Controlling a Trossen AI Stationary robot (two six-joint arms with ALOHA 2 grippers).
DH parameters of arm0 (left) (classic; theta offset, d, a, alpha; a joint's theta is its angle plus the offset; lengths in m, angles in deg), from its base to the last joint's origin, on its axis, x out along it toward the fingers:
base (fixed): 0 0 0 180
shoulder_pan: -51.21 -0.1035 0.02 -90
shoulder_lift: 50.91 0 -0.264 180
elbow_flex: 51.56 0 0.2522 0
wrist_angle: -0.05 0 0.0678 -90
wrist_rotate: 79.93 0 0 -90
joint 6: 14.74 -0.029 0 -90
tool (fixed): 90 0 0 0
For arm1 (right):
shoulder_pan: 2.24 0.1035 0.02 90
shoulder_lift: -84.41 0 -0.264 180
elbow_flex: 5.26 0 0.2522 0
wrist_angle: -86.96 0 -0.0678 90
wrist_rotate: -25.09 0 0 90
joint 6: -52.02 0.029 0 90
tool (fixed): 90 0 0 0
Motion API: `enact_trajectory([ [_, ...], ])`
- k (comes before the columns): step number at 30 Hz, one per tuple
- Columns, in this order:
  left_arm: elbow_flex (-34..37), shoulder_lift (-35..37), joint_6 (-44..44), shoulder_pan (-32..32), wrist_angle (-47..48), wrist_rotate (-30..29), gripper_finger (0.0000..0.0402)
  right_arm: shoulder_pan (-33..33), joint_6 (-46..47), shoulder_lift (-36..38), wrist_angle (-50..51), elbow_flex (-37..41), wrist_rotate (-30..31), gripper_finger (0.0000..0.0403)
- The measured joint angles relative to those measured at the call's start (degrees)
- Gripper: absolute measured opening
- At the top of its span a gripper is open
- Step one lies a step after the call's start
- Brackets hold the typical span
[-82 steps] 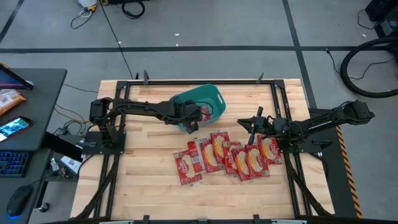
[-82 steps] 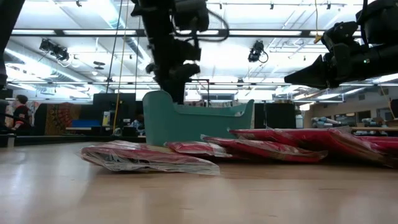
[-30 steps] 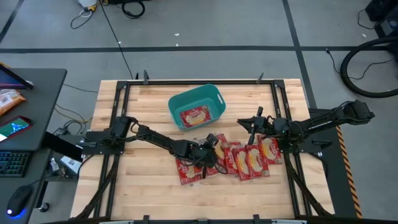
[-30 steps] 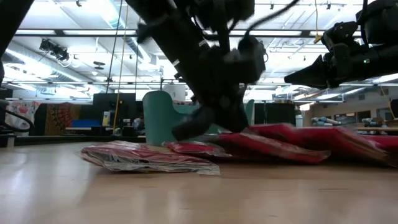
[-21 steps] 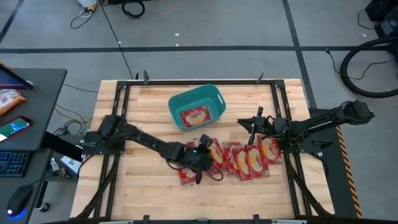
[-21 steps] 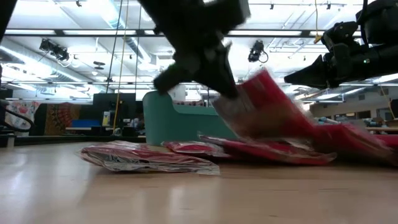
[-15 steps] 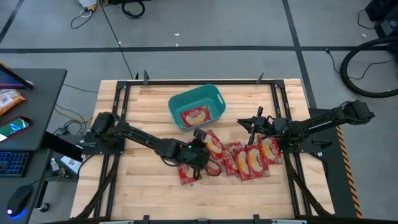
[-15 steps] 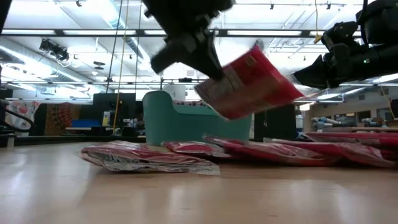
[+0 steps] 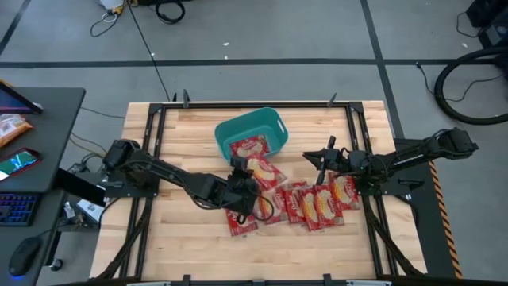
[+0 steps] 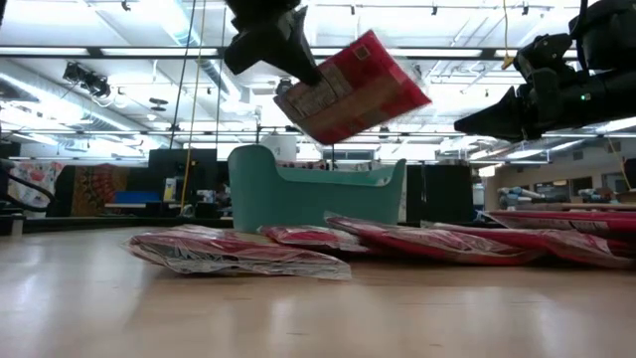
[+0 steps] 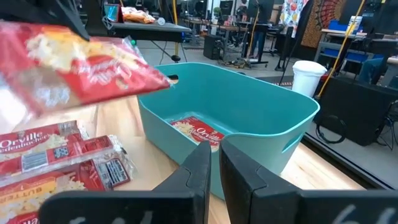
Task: Sort popcorn bags into baskets
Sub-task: Put the red popcorn bag into the green bin
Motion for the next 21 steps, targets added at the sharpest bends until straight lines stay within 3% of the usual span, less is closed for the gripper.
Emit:
enact_trajectory([
  [9,0.00,0.55,4.50,-0.36,0.00,-9.44,0.0006,0.00,0.01,-0.04,0.04,-0.02,0.00,0.0039],
  [17,-0.02,1.26,11.07,-4.04,0.18,-9.68,0.0006,0.01,0.00,-0.07,0.08,-0.02,-0.01,0.0039],
  [21,-0.02,1.27,15.65,-7.97,0.21,-4.70,0.0006,-0.01,0.01,-0.04,0.03,-0.02,0.00,0.0039],
])
